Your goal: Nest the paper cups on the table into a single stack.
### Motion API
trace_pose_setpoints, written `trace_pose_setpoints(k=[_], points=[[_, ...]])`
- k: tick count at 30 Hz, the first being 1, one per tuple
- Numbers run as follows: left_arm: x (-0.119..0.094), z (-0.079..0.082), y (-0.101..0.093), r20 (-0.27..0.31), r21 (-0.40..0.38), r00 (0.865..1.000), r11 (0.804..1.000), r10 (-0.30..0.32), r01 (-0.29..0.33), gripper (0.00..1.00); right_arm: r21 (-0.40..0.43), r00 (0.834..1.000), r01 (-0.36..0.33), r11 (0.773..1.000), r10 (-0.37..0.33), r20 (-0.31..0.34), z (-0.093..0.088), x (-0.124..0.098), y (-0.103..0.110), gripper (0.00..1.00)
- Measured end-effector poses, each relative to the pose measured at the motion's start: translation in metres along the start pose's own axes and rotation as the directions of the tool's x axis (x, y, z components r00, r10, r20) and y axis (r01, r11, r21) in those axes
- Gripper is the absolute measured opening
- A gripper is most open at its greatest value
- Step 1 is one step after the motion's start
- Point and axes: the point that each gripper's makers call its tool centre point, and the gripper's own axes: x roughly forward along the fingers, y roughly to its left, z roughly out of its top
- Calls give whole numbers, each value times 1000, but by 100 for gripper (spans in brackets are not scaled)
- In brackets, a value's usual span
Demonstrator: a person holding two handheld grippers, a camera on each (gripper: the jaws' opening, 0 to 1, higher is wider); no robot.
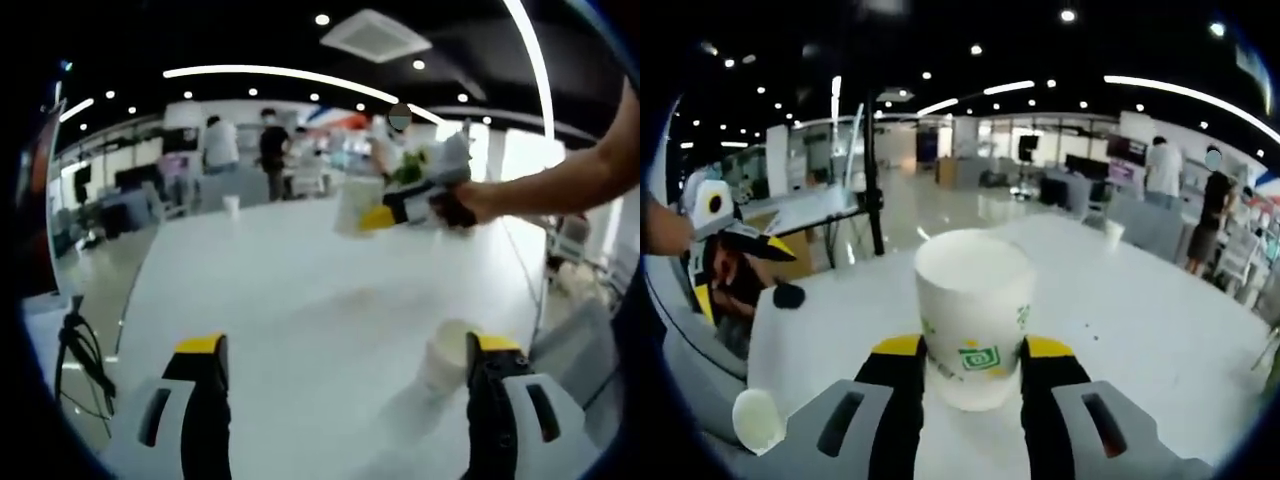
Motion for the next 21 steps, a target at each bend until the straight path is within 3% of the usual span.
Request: trace_pose_setpoints(k=[21], points=[[0,-1,-13,-6,14,1000,1000,-26,26,96,-11,998,-55,998,56,24,1,-36,54,34]])
